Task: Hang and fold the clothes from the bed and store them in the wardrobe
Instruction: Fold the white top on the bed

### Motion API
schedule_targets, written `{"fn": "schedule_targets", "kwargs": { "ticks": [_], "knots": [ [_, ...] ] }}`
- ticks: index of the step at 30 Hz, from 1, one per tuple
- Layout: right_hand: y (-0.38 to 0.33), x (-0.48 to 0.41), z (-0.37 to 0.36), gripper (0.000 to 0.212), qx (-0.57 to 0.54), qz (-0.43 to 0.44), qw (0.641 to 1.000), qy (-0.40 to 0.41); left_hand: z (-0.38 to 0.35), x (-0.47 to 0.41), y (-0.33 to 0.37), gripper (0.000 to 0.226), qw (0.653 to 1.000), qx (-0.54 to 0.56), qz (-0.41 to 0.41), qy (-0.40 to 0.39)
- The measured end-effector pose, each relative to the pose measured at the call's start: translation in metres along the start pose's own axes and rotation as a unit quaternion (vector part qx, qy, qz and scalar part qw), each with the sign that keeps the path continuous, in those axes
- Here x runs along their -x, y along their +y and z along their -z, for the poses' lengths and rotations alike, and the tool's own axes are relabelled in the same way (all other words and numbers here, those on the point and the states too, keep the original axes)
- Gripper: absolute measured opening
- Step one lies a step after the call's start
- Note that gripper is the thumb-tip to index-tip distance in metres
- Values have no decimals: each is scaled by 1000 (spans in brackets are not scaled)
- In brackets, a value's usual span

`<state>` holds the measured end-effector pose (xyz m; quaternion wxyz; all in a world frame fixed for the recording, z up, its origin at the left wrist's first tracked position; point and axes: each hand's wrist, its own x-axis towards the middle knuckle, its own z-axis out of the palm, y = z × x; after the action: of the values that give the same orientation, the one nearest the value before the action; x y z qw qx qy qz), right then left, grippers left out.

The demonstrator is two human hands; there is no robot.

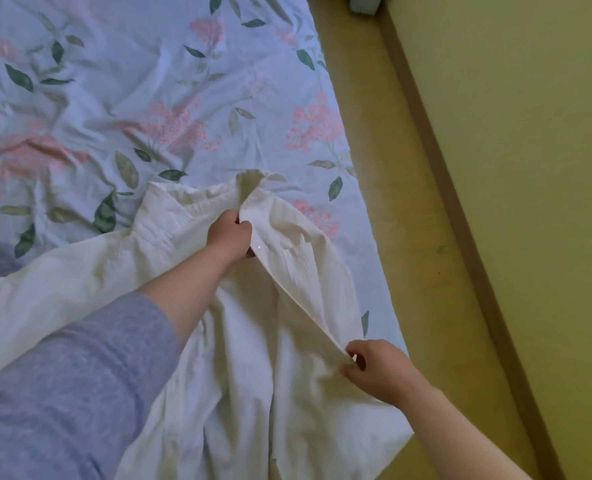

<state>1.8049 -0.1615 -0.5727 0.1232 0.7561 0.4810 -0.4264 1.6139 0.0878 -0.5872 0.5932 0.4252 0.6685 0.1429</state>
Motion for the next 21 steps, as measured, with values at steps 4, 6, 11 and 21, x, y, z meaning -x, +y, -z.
{"fn": "schedule_targets", "kwargs": {
  "ticks": [4, 6, 11, 21],
  "knots": [
    [-14, 35, -21, 33, -34, 4, 999, 29, 21, 20, -13, 33, 996, 75, 34, -14],
    [-31, 54, -32, 34, -86, 14, 996, 32, 32, 32, -22, 35, 999, 39, 15, -11],
    [-77, 91, -81, 32, -201, 42, 979, 1, 69, 49, -45, 27, 998, -63, -8, 30],
    [-103, 81, -116, 28, -311, -29, 949, 49, 93, 56, -93, 34, 984, -161, -40, 64]
  ]
}}
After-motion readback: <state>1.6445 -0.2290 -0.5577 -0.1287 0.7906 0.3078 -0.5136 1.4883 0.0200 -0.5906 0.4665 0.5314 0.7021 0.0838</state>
